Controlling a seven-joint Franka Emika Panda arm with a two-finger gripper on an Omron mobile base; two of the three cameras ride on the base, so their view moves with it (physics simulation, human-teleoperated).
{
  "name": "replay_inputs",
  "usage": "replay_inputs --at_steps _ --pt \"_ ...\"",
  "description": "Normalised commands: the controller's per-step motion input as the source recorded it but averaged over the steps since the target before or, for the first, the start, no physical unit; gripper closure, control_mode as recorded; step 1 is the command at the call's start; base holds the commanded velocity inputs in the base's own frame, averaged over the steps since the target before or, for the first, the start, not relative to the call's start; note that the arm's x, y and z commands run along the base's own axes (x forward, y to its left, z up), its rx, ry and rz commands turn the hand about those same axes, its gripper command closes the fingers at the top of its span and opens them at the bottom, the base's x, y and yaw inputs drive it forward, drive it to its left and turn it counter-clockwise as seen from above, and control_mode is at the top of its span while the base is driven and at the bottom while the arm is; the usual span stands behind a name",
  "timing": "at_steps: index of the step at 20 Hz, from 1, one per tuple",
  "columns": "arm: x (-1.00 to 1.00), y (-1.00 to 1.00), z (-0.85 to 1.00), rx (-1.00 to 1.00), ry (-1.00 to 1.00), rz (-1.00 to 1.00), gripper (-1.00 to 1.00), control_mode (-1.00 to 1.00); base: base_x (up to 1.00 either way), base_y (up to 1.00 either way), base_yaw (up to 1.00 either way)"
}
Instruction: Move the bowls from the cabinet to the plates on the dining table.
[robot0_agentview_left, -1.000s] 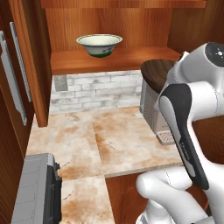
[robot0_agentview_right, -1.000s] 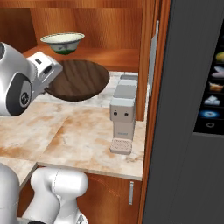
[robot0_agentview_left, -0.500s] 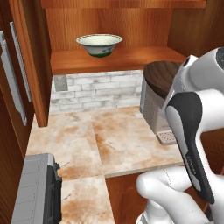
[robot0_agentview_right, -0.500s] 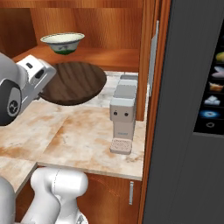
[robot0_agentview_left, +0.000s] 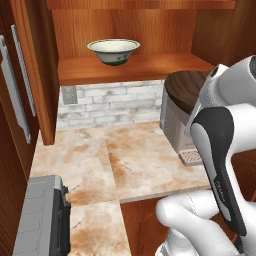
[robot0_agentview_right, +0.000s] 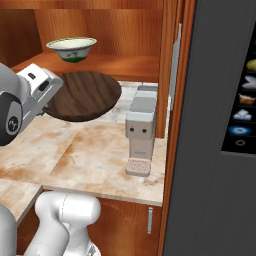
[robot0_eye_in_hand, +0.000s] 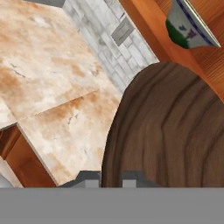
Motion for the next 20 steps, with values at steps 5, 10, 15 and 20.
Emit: replay_inputs --at_steps 5,10,15,20 --pt "0.0 0.0 0.0 0.0 0.0 0.0 1.0 -1.0 0.0 0.0 0.0" --pt "0.0 0.0 0.0 0.0 0.0 0.0 1.0 1.0 -0.02 0.0 0.0" --pt "0.0 0.0 0.0 0.0 0.0 0.0 1.0 1.0 -0.43 -0.02 -0.01" --pt "0.0 0.0 0.0 0.0 0.0 0.0 1.0 1.0 -0.67 -0.08 -0.04"
